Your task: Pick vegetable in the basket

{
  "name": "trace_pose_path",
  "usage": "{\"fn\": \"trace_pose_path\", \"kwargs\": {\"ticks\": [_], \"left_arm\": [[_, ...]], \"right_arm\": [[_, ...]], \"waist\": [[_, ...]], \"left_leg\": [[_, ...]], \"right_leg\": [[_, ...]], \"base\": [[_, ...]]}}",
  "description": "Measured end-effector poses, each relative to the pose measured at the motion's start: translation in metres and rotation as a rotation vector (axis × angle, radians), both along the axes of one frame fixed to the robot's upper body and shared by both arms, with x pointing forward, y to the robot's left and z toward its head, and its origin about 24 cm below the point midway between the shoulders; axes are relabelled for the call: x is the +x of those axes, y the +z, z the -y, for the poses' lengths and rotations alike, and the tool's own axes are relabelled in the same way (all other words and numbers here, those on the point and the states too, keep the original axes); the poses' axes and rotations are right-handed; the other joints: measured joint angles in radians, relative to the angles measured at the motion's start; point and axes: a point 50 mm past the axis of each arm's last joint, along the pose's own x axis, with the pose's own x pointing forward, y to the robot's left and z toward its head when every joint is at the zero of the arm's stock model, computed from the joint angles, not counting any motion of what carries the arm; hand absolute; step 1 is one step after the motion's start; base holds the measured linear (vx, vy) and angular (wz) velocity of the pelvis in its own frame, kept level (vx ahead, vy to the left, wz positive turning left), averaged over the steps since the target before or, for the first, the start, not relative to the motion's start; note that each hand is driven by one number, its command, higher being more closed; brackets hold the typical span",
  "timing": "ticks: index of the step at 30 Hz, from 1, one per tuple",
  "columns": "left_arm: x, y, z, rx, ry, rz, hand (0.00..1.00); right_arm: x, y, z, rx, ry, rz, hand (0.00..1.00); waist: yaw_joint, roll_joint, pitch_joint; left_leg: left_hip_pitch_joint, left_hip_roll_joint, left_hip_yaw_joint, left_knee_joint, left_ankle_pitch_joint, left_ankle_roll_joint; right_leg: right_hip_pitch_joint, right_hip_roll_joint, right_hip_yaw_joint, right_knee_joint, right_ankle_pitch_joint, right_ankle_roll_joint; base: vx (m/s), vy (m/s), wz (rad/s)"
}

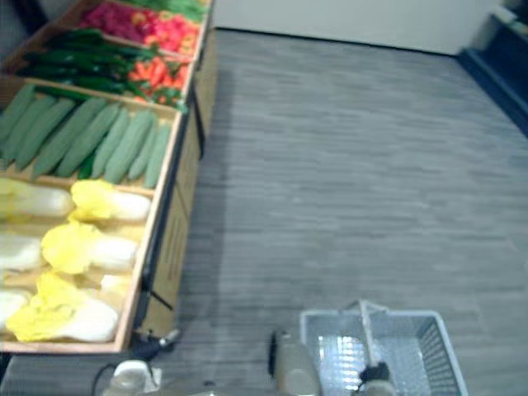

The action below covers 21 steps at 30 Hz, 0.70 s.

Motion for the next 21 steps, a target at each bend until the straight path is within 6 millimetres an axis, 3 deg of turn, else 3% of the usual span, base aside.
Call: {"fn": "trace_pose_path", "kwargs": {"ticks": [1,2,3,5,6,7,8,9,11,12,13,14,15,16,17,19,20,21], "left_arm": [[-0.003,0.0,-0.004,0.003,0.017,0.0,0.0],[-0.004,0.0,-0.005,0.0,0.034,0.003,0.0],[-0.008,-0.002,-0.002,-0.022,0.071,0.005,0.0],[-0.013,-0.004,0.003,-0.052,0.126,0.015,0.0],[-0.015,-0.003,0.003,-0.058,0.152,0.025,0.0],[-0.022,-0.005,0.0,-0.052,0.166,0.004,0.0],[-0.027,-0.006,-0.001,-0.05,0.171,-0.009,0.0],[-0.034,-0.008,-0.003,-0.048,0.185,-0.03,0.0],[-0.044,-0.01,-0.006,-0.053,0.219,-0.053,0.0],[-0.046,-0.01,-0.005,-0.054,0.22,-0.058,0.0],[-0.048,-0.011,-0.004,-0.057,0.222,-0.071,0.0],[-0.049,-0.012,-0.003,-0.059,0.223,-0.076,0.0],[-0.052,-0.013,-0.002,-0.062,0.227,-0.087,0.0],[-0.053,-0.013,-0.006,-0.056,0.239,-0.092,0.0],[-0.056,-0.014,-0.01,-0.053,0.268,-0.104,0.0],[-0.063,-0.015,-0.01,-0.051,0.267,-0.127,0.0],[-0.064,-0.014,-0.017,-0.031,0.257,-0.131,0.0],[-0.063,-0.013,-0.019,-0.026,0.256,-0.132,0.0]], "right_arm": [[-0.006,-0.002,-0.001,0.01,-0.021,-0.015,1.0],[-0.01,-0.003,0.0,0.012,-0.029,-0.024,1.0],[-0.014,-0.004,0.002,0.017,-0.047,-0.039,1.0],[-0.009,-0.002,0.008,0.007,-0.044,-0.034,1.0],[-0.004,0.0,0.01,0.0,-0.026,-0.026,1.0],[-0.001,0.001,0.012,-0.01,0.004,-0.034,1.0],[0.001,0.001,0.011,-0.009,0.02,-0.035,1.0],[-0.001,0.0,0.009,-0.005,0.033,-0.04,1.0],[0.003,0.001,0.009,-0.005,0.022,-0.026,1.0],[0.005,0.001,0.01,-0.007,0.021,-0.022,1.0],[0.009,0.003,0.012,-0.009,0.013,-0.008,1.0],[0.012,0.004,0.012,-0.009,0.011,-0.001,1.0],[0.018,0.005,0.013,-0.011,0.015,0.013,1.0],[0.018,0.004,0.011,-0.005,0.014,0.009,1.0],[0.018,0.001,0.007,0.011,0.013,-0.003,1.0],[0.016,0.001,0.008,0.007,0.002,-0.005,1.0],[0.012,-0.002,0.002,0.028,-0.006,-0.014,1.0],[0.011,-0.003,-0.001,0.038,-0.008,-0.016,1.0]], "waist": [[0.0,-0.02,-0.009],[0.0,-0.018,-0.008],[0.003,0.017,-0.009],[0.008,0.052,-0.006],[0.01,0.079,0.003],[0.017,0.085,0.007],[0.023,0.083,0.009],[0.035,0.076,0.007],[0.036,0.063,0.008],[0.036,0.062,0.008],[0.036,0.061,0.008],[0.036,0.062,0.008],[0.038,0.064,0.007],[0.045,0.047,0.009],[0.06,0.025,0.004],[0.058,0.009,0.0],[0.055,-0.015,0.0],[0.054,-0.018,0.0]], "left_leg": [[0.002,-0.002,-0.04,0.027,-0.047,-0.029],[0.009,0.008,-0.062,0.05,-0.081,-0.044],[0.002,0.037,-0.093,0.124,-0.111,-0.076],[-0.123,0.076,-0.094,0.388,-0.09,-0.113],[-0.217,0.113,-0.058,0.585,-0.04,-0.156],[-0.278,0.165,0.033,0.716,-0.033,-0.156],[-0.297,0.19,0.088,0.745,-0.036,-0.149],[-0.321,0.231,0.21,0.733,-0.037,-0.117],[-0.337,0.229,0.469,0.531,-0.032,-0.107],[-0.338,0.224,0.531,0.471,-0.027,-0.099],[-0.334,0.198,0.652,0.361,0.003,-0.062],[-0.331,0.185,0.701,0.316,0.022,-0.033],[-0.327,0.151,0.745,0.237,0.052,0.058],[-0.325,0.126,0.733,0.222,0.052,0.08],[-0.301,0.069,0.706,0.175,0.049,0.073],[-0.255,-0.004,0.615,0.12,0.054,0.079],[-0.222,-0.037,0.535,0.112,0.045,0.087],[-0.213,-0.04,0.503,0.113,0.043,0.088]], "right_leg": [[0.022,-0.026,0.008,-0.028,0.013,0.004],[0.03,-0.031,-0.007,0.001,0.07,0.032],[0.03,-0.017,-0.051,0.091,0.067,0.016],[0.072,0.001,-0.125,0.12,0.009,-0.016],[0.119,0.016,-0.167,0.118,-0.017,-0.038],[0.177,0.02,-0.203,0.102,-0.03,-0.052],[0.207,0.019,-0.219,0.082,-0.032,-0.054],[0.276,0.015,-0.256,0.022,-0.034,-0.054],[0.361,-0.008,-0.361,-0.077,-0.028,-0.036],[0.372,-0.012,-0.386,-0.092,-0.022,-0.038],[0.389,-0.017,-0.442,-0.105,-0.024,-0.031],[0.399,-0.017,-0.47,-0.105,-0.03,-0.023],[0.405,-0.018,-0.517,-0.079,-0.055,-0.005],[0.406,-0.04,-0.537,-0.053,-0.079,0.007],[0.398,-0.096,-0.569,0.044,-0.108,0.041],[0.352,-0.192,-0.578,0.329,-0.1,0.055],[0.281,-0.247,-0.507,0.571,-0.073,0.067],[0.253,-0.245,-0.477,0.636,-0.075,0.064]], "base": [[0.43,-0.411,1.4],[0.43,-0.468,1.49],[0.4,-0.457,1.25],[0.39,-0.478,1.03],[0.32,-0.405,0.77],[0.25,-0.318,0.68],[0.25,-0.298,0.62],[0.25,-0.244,0.78],[0.27,-0.168,1.1],[0.25,-0.055,1.22],[0.21,-0.013,1.03],[0.31,0.026,1.33],[0.27,0.049,1.05],[0.4,0.096,1.21],[0.33,0.092,1.27],[0.37,0.091,1.59],[0.41,0.043,1.52],[0.5,-0.024,1.87]]}}
